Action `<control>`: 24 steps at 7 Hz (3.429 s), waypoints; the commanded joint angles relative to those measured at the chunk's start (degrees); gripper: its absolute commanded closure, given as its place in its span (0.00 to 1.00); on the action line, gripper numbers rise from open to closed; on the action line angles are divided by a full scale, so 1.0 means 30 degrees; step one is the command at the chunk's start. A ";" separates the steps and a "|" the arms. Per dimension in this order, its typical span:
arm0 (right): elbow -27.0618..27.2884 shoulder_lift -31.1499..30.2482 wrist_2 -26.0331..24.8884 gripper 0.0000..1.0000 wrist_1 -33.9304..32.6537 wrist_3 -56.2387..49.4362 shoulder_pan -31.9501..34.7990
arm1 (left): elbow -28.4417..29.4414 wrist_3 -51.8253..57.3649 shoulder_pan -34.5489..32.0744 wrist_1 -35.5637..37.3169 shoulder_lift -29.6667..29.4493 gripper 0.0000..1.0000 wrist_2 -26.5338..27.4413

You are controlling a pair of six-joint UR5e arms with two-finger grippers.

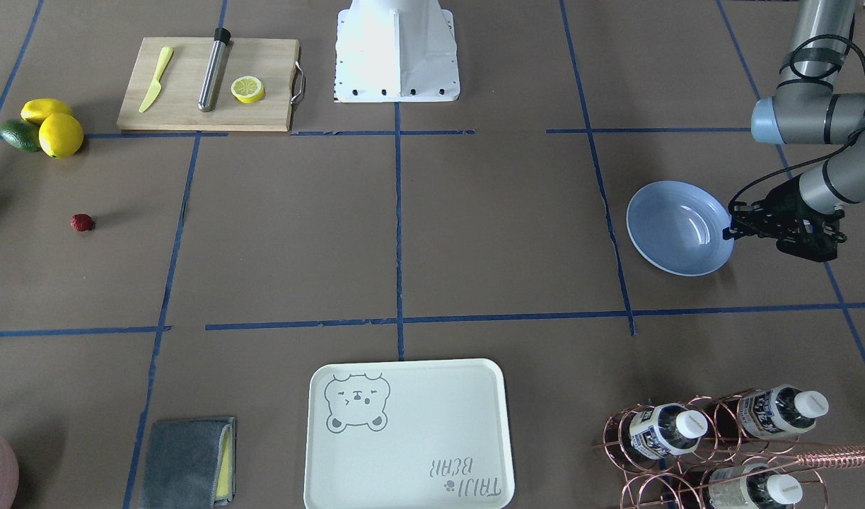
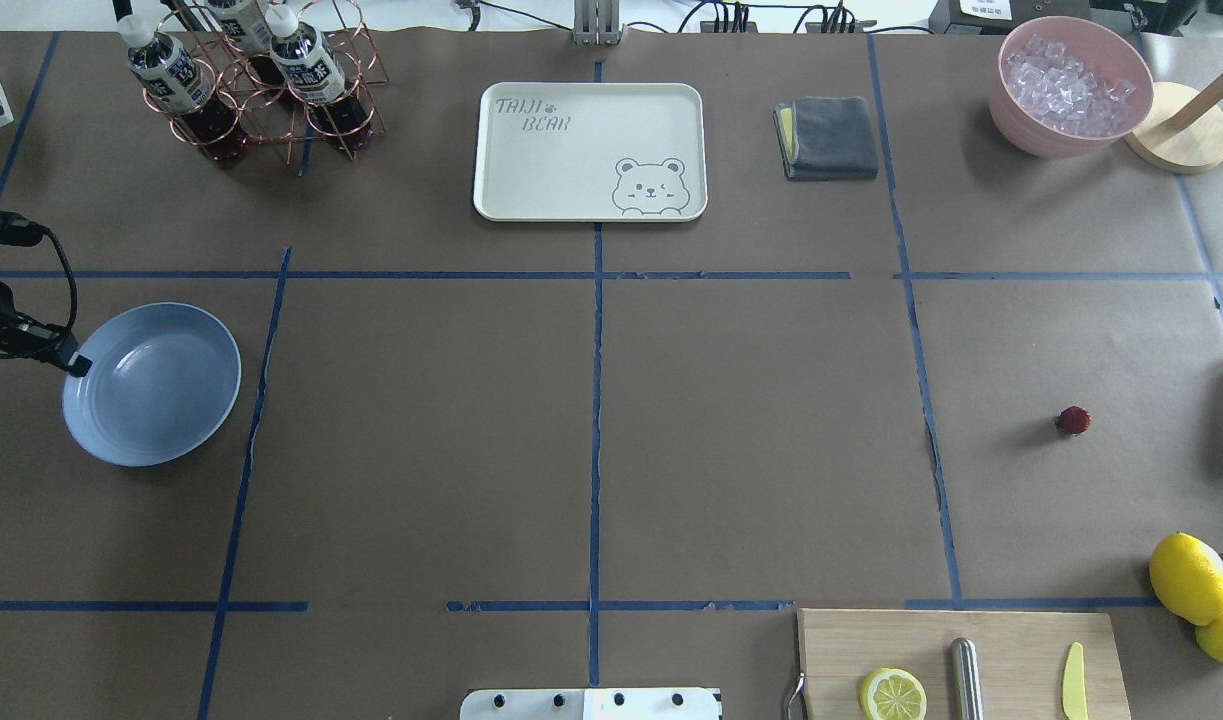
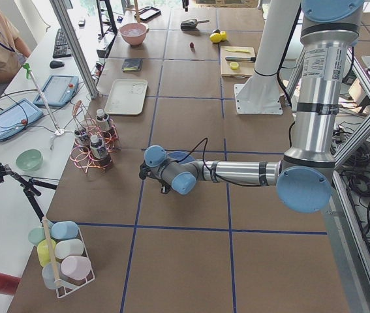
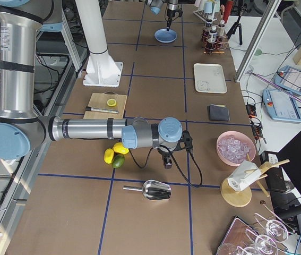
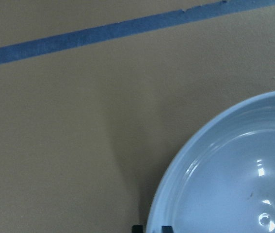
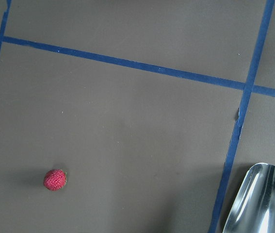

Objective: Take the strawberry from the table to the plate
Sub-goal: 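Grasp the rim of the light blue plate with the left gripper, then slide the blue plate with the left gripper toward the table center, then lower the right gripper onto the red strawberry and grasp it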

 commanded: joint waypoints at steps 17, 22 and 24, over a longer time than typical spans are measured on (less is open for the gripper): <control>0.2076 0.0382 -0.2088 0.00 0.3815 1.0640 -0.5753 | -0.1747 -1.8522 0.9936 -0.1026 -0.9246 0.24 0.7006; 0.0760 -0.1113 -0.8133 0.00 0.9554 1.7813 -1.2242 | -0.2074 -1.8522 0.9905 -0.1055 -0.9128 0.21 0.7006; 0.0436 -0.0909 -0.8432 0.01 0.9554 1.7813 -1.2480 | -0.2074 -1.8493 0.9905 -0.1055 -0.9099 0.21 0.7006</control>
